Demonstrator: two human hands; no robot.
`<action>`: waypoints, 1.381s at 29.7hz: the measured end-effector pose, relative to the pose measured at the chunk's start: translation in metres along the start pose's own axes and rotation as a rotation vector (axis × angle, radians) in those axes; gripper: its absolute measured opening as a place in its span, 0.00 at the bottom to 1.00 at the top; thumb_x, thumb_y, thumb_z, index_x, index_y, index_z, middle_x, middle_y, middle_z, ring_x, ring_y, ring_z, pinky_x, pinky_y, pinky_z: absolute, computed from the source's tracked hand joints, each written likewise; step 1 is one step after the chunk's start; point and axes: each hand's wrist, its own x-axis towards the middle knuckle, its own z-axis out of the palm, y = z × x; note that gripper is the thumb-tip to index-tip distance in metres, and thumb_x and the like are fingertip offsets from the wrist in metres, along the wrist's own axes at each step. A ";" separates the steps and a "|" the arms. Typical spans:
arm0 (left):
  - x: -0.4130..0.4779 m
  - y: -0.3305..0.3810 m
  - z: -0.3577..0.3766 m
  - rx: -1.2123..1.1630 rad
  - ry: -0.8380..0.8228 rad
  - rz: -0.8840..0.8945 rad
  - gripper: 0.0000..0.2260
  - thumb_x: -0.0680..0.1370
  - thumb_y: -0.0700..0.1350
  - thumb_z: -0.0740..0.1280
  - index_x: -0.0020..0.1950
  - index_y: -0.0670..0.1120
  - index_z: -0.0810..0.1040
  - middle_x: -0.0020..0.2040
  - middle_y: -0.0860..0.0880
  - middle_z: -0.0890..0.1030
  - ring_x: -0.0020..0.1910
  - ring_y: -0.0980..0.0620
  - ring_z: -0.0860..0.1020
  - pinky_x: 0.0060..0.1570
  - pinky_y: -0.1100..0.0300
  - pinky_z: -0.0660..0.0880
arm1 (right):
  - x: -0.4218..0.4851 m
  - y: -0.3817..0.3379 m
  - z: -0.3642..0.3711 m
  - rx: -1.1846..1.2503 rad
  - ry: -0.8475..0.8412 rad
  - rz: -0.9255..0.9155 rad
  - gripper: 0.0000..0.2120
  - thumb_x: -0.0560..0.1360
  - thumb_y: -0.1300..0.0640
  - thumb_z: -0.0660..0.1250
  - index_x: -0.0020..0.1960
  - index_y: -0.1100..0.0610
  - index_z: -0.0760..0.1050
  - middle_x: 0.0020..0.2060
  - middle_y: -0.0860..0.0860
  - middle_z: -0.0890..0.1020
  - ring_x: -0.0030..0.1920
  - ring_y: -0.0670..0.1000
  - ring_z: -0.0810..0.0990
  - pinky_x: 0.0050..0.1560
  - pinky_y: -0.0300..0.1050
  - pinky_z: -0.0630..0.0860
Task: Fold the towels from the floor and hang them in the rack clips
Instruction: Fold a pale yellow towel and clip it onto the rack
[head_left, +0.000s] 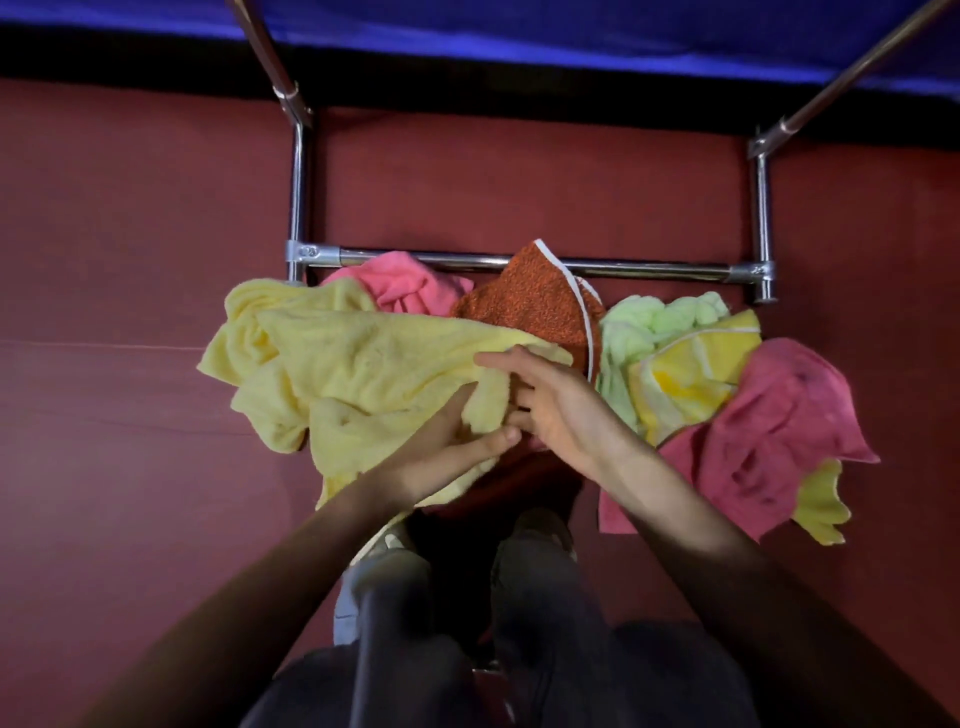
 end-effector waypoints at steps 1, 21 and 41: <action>-0.006 0.015 -0.003 0.003 0.044 0.092 0.19 0.74 0.43 0.66 0.62 0.53 0.63 0.51 0.58 0.75 0.51 0.64 0.74 0.48 0.78 0.69 | -0.010 -0.019 0.009 -0.021 -0.026 -0.065 0.14 0.78 0.54 0.53 0.55 0.58 0.74 0.46 0.53 0.79 0.42 0.47 0.80 0.40 0.37 0.78; -0.224 0.223 -0.014 -0.020 -0.103 0.541 0.29 0.54 0.56 0.78 0.52 0.49 0.78 0.43 0.50 0.80 0.41 0.54 0.78 0.42 0.65 0.75 | -0.235 -0.185 0.134 -0.888 -0.004 -0.929 0.15 0.72 0.60 0.66 0.29 0.49 0.70 0.34 0.46 0.69 0.33 0.37 0.69 0.40 0.29 0.66; -0.300 0.281 0.076 0.112 0.454 0.819 0.04 0.74 0.45 0.66 0.41 0.46 0.78 0.37 0.47 0.80 0.38 0.53 0.78 0.41 0.60 0.75 | -0.340 -0.120 0.130 -0.400 0.067 -0.999 0.15 0.74 0.62 0.61 0.57 0.48 0.66 0.55 0.48 0.73 0.53 0.42 0.73 0.53 0.32 0.73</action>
